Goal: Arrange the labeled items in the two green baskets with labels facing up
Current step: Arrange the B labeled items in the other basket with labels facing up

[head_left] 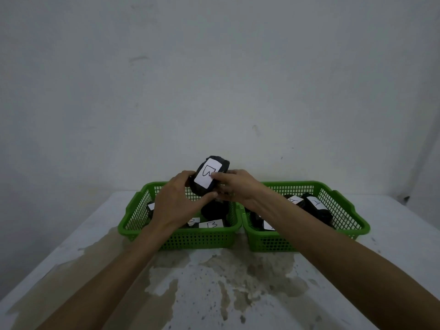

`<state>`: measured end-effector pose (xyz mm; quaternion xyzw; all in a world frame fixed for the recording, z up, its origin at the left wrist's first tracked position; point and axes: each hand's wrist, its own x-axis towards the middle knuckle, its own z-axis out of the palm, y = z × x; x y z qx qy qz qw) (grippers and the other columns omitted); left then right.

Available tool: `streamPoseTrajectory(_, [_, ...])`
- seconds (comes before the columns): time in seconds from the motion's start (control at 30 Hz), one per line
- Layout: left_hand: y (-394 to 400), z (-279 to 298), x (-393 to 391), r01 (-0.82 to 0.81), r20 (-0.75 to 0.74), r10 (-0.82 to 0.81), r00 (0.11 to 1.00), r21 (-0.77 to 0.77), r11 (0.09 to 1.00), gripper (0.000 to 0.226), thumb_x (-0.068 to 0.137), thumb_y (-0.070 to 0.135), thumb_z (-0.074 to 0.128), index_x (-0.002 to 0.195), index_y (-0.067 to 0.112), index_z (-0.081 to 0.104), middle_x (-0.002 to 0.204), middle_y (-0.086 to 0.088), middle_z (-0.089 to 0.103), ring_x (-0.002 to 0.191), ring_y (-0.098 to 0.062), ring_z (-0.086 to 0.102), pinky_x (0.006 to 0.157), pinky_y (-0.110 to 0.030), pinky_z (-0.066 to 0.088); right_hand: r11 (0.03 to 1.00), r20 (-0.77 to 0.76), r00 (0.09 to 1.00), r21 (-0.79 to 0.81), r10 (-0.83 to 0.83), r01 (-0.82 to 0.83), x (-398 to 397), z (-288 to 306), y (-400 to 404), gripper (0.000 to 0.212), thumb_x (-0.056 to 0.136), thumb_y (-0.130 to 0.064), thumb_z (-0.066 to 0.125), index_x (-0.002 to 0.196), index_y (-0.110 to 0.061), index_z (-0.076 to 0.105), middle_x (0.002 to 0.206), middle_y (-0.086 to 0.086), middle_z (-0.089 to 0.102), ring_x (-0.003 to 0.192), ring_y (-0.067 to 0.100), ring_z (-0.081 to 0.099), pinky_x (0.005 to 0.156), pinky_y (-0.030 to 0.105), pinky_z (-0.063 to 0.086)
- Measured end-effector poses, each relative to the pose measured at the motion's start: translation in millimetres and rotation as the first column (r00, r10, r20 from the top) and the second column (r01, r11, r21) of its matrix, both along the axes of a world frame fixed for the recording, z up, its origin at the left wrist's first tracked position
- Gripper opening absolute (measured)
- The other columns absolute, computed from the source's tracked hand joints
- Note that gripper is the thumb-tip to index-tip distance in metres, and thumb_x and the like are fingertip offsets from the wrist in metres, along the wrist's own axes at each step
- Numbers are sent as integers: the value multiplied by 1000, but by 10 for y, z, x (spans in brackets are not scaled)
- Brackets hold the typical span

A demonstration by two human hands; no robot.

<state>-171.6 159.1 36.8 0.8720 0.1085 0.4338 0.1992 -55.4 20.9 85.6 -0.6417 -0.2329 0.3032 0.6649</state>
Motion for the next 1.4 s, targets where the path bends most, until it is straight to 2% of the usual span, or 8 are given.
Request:
streamPoseTrajectory(0.17, [266,119,-97,109,-48,-116,992,-123,986,72,82,61,63,144,33,41,128,9,58,107,-8,58,87,-33,52,971,250,945,-167,209,-170,120,118,-19,34,95,-18,62,129,-18,59,121,10,67,110,28,66,95,48,55])
streamPoseTrajectory(0.33, [536,217,-93,273,-239,-314,919,-191,943,80,84,42,72,149,48,27,142,14,49,117,-5,56,93,-31,53,952,351,893,-216,282,-216,226,194,126,31,96,-24,65,124,-12,62,117,12,68,104,27,68,84,35,59])
streamPoseTrajectory(0.57, [849,13,11,129,-206,-121,971,24,991,67,80,35,77,141,31,47,113,2,61,95,-13,58,83,-43,55,924,396,848,-295,352,-245,304,67,460,32,92,-30,70,119,-13,65,112,9,70,97,22,69,80,31,57])
streamPoseTrajectory(0.63, [913,-77,17,54,-204,-50,978,17,998,63,79,37,78,136,28,51,116,0,64,93,-12,58,78,-34,52,905,524,756,-369,392,-213,293,-7,595,46,86,-35,76,125,-16,62,118,5,67,101,19,68,82,28,57])
streamPoseTrajectory(0.77, [1057,-327,42,-54,-248,44,968,-36,998,60,76,40,79,131,32,53,121,2,65,93,-11,60,73,-29,48,859,808,330,-512,489,-19,302,-230,981,58,78,-40,80,125,-14,59,117,5,64,102,22,61,85,36,53])
streamPoseTrajectory(0.93, [1453,-663,98,-219,-479,230,847,79,973,100,68,69,71,150,25,32,144,-4,49,126,-27,49,100,-43,46,700,761,107,-635,640,326,486,-498,1484,53,81,-49,71,120,-16,56,116,6,60,112,28,52,102,50,36])
streamPoseTrajectory(1.1, [1557,-831,141,-181,-522,256,814,191,965,95,71,72,65,145,19,40,145,-7,48,134,-27,42,110,-42,34,442,539,119,-781,834,441,626,-720,1803,33,86,-44,70,84,-16,52,86,1,56,92,26,56,111,61,19])
streamPoseTrajectory(1.4, [1572,-882,180,-185,-508,264,820,201,962,92,70,77,61,142,23,45,141,-4,53,131,-24,46,109,-42,37,418,506,227,-842,832,342,881,-1025,1988,41,84,-42,72,107,-12,57,115,6,62,115,29,56,114,62,15])
